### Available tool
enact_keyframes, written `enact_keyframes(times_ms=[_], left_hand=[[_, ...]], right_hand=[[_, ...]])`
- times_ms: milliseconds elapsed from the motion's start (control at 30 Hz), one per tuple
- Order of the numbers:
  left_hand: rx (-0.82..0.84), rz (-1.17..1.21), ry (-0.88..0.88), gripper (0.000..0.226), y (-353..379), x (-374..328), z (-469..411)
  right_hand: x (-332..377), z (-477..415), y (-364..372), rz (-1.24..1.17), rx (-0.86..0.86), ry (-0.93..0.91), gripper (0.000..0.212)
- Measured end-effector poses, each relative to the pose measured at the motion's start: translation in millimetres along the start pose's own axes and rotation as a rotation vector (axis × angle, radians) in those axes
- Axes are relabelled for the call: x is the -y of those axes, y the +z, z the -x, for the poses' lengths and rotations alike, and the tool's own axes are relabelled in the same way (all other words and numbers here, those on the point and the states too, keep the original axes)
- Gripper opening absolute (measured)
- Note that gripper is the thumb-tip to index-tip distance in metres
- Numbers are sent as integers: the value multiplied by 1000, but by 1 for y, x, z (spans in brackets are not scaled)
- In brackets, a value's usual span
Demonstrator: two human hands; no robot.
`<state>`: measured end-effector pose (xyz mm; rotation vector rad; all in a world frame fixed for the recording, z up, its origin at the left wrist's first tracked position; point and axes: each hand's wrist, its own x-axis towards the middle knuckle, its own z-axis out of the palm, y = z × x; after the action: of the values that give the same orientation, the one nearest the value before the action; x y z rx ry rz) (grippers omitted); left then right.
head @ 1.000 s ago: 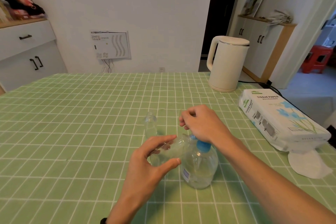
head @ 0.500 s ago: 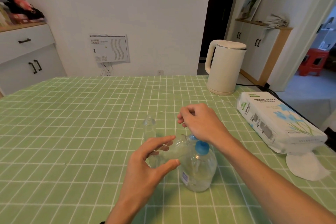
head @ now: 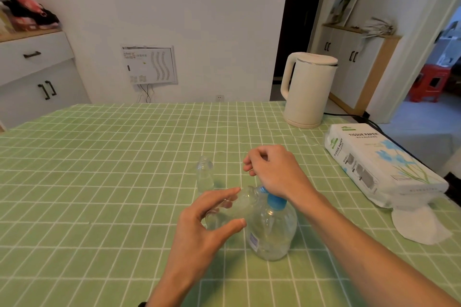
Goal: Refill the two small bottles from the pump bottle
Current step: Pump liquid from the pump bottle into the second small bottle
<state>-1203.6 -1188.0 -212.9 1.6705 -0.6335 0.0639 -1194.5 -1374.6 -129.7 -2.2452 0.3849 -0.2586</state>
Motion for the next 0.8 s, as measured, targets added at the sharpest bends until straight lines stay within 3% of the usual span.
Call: enact_keyframes(times_ms=[800], left_hand=[[-13, 4, -9, 57, -2, -4, -2]], right_hand=[[2, -1, -2, -75, 3, 8, 29]])
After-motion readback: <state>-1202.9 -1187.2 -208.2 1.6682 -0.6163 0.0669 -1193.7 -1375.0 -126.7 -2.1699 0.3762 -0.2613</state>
